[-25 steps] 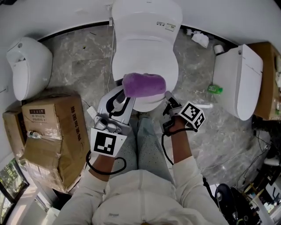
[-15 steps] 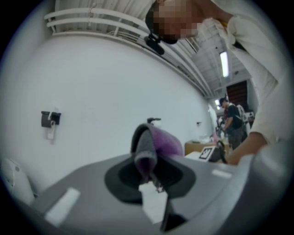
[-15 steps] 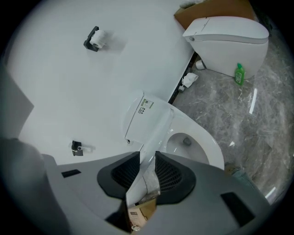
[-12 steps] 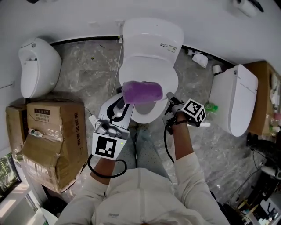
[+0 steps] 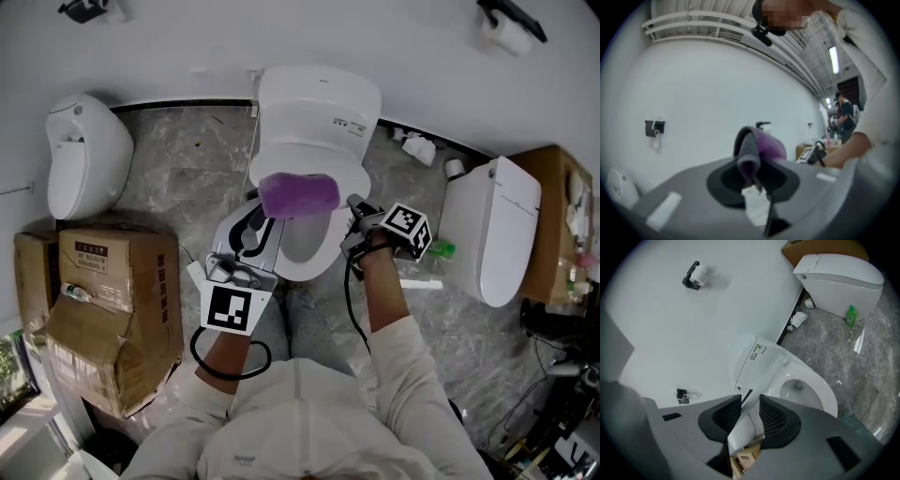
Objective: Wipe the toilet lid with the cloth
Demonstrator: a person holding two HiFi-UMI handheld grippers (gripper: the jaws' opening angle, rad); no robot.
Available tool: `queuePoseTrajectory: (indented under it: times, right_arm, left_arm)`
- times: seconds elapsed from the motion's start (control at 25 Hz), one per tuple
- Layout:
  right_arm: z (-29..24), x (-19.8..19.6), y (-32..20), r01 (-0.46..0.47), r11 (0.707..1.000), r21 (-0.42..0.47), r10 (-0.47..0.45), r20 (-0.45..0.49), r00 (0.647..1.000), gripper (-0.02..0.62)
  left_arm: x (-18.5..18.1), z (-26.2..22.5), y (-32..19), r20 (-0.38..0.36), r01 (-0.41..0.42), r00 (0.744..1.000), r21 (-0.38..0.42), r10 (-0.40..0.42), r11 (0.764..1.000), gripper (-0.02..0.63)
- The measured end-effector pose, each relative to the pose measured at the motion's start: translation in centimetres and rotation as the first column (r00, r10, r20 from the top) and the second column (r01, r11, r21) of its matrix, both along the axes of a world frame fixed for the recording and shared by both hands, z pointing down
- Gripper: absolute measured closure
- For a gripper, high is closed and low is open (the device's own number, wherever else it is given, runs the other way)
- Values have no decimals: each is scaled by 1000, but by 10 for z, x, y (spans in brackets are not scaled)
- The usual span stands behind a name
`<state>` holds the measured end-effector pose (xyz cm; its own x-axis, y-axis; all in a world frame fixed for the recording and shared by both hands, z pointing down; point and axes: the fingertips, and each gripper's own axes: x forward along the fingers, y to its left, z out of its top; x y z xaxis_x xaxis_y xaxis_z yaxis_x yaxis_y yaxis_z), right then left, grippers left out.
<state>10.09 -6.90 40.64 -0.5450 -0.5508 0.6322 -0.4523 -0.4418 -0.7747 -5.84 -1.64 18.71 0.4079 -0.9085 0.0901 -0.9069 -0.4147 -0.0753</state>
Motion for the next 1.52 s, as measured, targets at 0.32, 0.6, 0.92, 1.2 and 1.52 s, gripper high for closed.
queuePoseTrajectory:
  times: [0.32,0.6,0.92,1.2,1.52]
  right_arm:
    - [-11,-2,-17,1,1000,14,-1,-7,1000,463]
    - [-18,-2,-41,4,999,42,-3,-25,1000,454]
    - [-29,-4,-82,-37,999,39,38,-20,999,448]
    - [-38,-3,-121,-98,993,70,100,-31,995,437]
    - [-42,-3,-145,-125,984,129,124,15,992,428]
  left_arm:
    - [-1,-5,-14,-15,17,1000,-3,-17,1000,549]
    - [-2,-7,-37,-18,-14,1000,-1,14,1000,549]
    - [-10,-15,-81,-48,-81,995,8,82,997,549]
    - [-14,-17,-130,-66,-146,987,12,146,989,549]
    - [-13,-15,-149,-66,-169,983,7,169,986,549]
